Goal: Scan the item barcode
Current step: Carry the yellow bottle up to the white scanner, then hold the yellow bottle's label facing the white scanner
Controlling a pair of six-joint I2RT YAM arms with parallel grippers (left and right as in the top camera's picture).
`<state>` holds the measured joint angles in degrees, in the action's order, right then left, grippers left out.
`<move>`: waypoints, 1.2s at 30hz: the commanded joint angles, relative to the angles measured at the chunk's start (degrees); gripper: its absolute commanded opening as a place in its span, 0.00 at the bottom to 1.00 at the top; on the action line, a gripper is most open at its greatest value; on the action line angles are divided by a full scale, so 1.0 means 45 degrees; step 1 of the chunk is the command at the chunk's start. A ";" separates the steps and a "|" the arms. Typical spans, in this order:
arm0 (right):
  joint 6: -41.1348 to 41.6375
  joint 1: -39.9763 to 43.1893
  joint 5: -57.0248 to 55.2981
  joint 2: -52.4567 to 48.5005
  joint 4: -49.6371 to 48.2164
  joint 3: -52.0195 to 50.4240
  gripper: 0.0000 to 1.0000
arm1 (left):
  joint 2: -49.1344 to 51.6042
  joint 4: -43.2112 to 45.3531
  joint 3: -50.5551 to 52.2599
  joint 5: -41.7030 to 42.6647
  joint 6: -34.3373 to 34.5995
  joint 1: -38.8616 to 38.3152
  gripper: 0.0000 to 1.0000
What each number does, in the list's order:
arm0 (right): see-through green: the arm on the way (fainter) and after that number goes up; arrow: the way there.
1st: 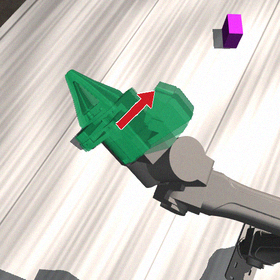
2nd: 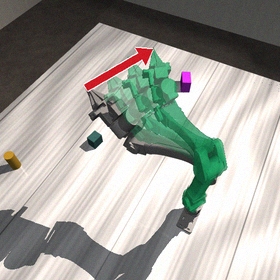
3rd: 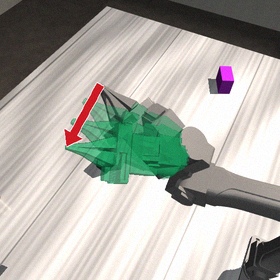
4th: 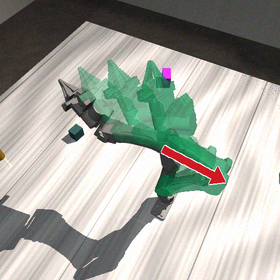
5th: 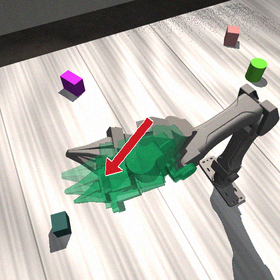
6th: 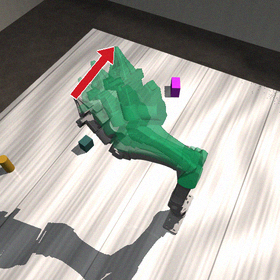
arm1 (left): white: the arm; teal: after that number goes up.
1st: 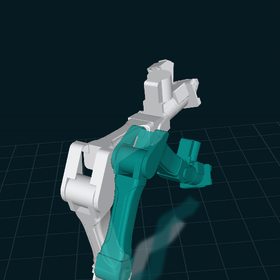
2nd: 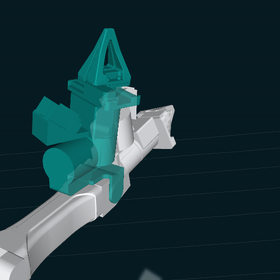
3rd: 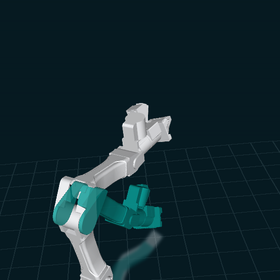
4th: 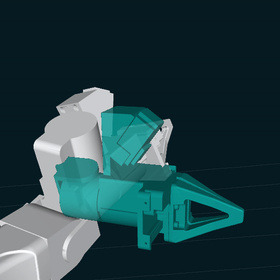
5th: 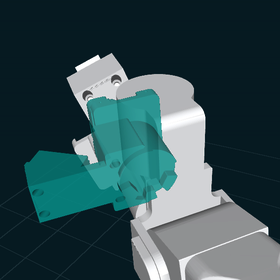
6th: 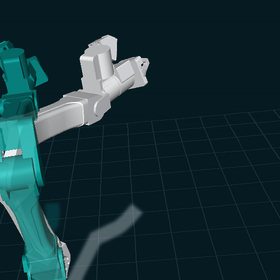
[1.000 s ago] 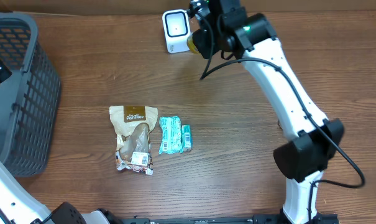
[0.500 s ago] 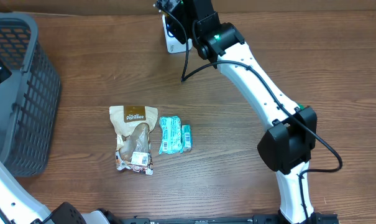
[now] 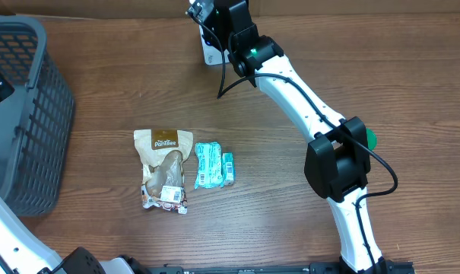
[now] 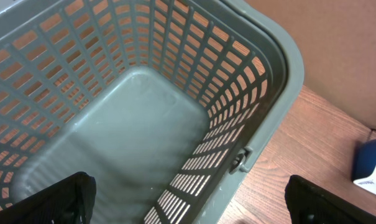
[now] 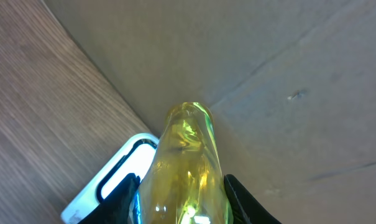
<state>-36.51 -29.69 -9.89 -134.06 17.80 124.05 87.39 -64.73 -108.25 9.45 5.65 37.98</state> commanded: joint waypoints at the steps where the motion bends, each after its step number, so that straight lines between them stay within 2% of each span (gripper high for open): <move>1: -0.0627 0.0185 -0.0228 0.0151 -0.0291 0.0180 0.04 | 0.0053 0.0044 0.0073 0.0146 0.0083 -0.0024 1.00; 8: -0.0729 0.0233 -0.0277 -0.0505 -0.0821 0.0175 0.04 | 0.0053 0.0049 0.0073 0.0146 0.0083 -0.0024 1.00; 16: -0.2297 0.0233 -0.0374 -0.0962 -0.1336 0.0175 0.04 | 0.0053 0.0044 0.0073 0.0146 0.0083 -0.0024 0.99; 36: -0.2234 0.0194 -0.0364 -0.1384 -0.0525 0.0170 0.04 | 0.0053 0.0049 0.0073 0.0146 0.0083 -0.0024 1.00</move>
<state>-46.72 -28.86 -10.94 -139.48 14.81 124.05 87.39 -64.71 -108.25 9.47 5.65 37.98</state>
